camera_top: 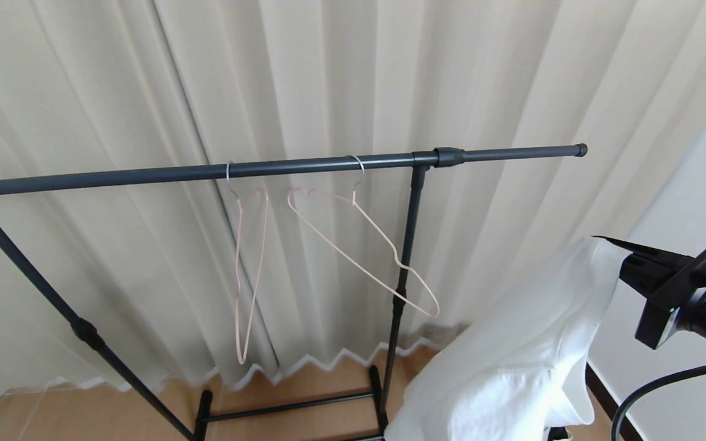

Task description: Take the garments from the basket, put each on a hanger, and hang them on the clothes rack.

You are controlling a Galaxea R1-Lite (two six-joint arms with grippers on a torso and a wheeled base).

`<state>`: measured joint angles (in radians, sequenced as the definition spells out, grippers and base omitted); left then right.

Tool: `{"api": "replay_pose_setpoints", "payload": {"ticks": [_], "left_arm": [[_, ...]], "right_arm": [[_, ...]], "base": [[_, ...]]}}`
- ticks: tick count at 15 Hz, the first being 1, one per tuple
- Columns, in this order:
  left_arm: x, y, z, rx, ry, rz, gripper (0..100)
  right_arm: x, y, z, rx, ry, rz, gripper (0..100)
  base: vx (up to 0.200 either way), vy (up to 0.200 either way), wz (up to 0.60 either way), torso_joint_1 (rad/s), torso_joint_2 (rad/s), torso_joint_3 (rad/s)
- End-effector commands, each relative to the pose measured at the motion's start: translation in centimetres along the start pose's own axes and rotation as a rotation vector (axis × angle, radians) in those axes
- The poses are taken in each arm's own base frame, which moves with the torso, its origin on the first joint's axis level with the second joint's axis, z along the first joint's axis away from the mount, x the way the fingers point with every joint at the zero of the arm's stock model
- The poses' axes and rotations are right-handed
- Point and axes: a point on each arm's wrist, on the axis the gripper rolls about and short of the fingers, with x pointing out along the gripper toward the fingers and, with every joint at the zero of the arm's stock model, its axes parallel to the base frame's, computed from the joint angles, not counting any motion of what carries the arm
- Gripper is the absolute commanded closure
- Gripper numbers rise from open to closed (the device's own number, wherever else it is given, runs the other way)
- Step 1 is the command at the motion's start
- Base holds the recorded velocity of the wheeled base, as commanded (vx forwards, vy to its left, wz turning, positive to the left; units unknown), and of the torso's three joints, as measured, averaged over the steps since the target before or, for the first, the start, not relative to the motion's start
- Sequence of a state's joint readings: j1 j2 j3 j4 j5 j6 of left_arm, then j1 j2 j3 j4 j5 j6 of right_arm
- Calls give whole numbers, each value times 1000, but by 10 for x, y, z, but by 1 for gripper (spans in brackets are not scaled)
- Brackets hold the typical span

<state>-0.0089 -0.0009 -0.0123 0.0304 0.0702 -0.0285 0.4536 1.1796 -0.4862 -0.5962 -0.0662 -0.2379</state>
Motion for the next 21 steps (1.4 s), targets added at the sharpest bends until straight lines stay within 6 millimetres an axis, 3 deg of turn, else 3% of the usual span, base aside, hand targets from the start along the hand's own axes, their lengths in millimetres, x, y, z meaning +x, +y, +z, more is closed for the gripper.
{"api": "replay_pose_setpoints", "payload": {"ticks": [1, 3, 6, 9, 14, 17, 21], "left_arm": [[0, 0, 0, -1, 1, 0, 0], [0, 0, 0, -1, 1, 0, 0], [0, 0, 0, -1, 0, 0, 0], [0, 0, 0, -1, 1, 0, 0], [0, 0, 0, -2, -2, 2, 0], [0, 0, 0, 7, 4, -3, 0], [15, -2, 3, 112, 198, -32, 0]], "right_arm": [[0, 0, 0, -1, -1, 0, 100], [0, 0, 0, -2, 1, 1, 100], [0, 0, 0, -1, -1, 3, 100], [0, 0, 0, -1, -2, 5, 100], [0, 1, -2, -25, 6, 5, 100], [-3, 4, -8, -160, 19, 28, 100], [31, 30, 9, -218, 4, 146, 100]], "base": [[-200, 0, 0, 7, -2, -2], [-200, 0, 0, 10, 10, 0], [0, 0, 0, 0, 0, 0], [0, 200, 0, -4, -1, 2], [0, 0, 0, 0, 0, 0], [0, 0, 0, 0, 0, 0], [0, 0, 0, 0, 0, 0]]}}
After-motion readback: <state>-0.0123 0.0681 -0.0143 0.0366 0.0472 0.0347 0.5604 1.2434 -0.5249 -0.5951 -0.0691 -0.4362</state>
